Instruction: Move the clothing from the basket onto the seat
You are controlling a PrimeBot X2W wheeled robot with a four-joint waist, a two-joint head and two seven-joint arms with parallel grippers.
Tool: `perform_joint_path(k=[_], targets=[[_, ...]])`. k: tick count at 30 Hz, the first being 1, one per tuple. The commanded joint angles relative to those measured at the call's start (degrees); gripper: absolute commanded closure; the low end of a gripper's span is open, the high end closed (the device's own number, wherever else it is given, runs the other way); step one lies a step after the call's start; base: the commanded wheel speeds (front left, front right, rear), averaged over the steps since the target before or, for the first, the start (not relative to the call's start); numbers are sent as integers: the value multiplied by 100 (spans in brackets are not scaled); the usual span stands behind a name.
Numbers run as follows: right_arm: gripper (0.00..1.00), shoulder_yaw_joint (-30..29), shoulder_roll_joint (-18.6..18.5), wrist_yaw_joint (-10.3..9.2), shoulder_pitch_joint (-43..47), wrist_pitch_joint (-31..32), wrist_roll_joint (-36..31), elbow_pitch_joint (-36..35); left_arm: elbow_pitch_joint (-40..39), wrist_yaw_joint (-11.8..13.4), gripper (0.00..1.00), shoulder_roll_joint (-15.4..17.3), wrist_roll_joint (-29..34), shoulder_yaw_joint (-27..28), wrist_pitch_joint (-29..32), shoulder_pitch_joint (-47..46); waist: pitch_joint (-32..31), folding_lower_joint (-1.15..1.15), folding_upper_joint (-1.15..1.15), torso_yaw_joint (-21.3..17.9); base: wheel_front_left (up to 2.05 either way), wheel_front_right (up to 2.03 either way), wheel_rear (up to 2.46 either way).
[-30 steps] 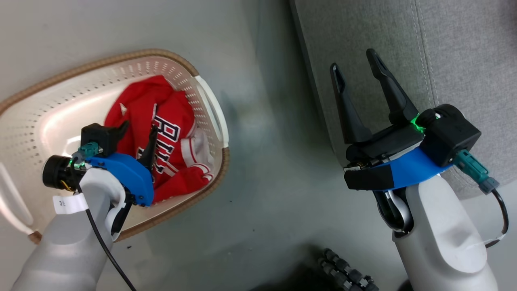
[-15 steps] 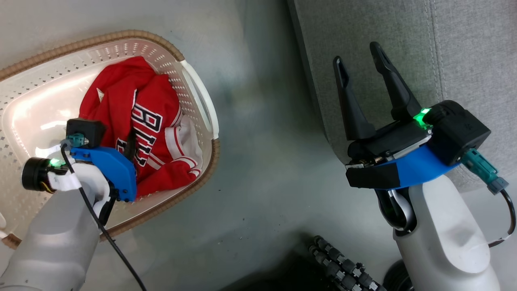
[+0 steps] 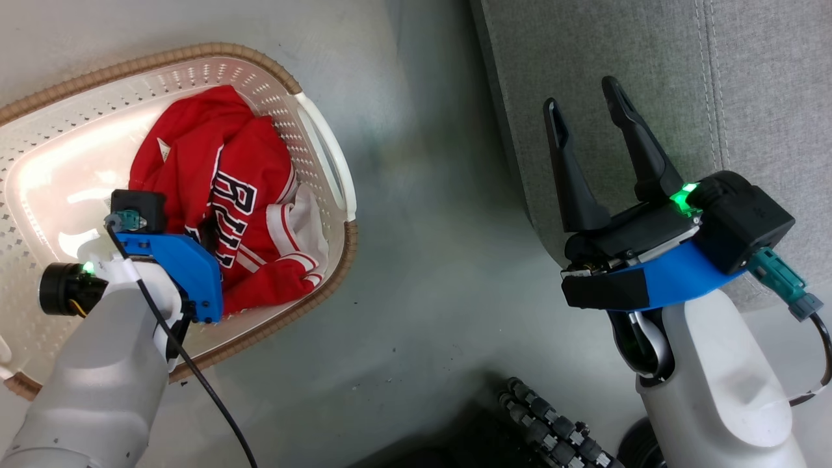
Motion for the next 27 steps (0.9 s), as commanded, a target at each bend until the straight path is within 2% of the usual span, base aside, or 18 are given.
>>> perform_joint_path(k=[1, 3, 4, 5, 20, 27], targets=[[0, -20, 11, 1, 31, -30, 8, -17, 41, -16, 0, -21, -43, 11, 52, -95, -2, 0, 0, 3, 0, 0, 0], [0, -19, 11, 1, 29, -30, 25, -12, 64, -65, 66, -52, -55, -8, 85, -98, -5, 0, 0, 4, 0, 0, 0], [0, -18, 11, 1, 25, -30, 27, -8, 75, -87, 93, -56, -73, -12, 86, -107, -6, 0, 0, 6, 0, 0, 0], [0, -16, 11, 1, 18, -30, 33, -7, 91, -102, 100, -63, -92, -13, 100, -112, -7, 0, 0, 7, 0, 0, 0], [0, 77, 12, 1, -143, -30, 80, 51, 236, -182, 100, -94, -194, -44, -31, -222, -110, 0, 0, -47, 0, 0, 0], [0, 102, 11, 1, -193, -30, -13, 174, 209, -246, 100, -239, -241, -68, -275, -85, -576, 0, 0, 56, 0, 0, 0]])
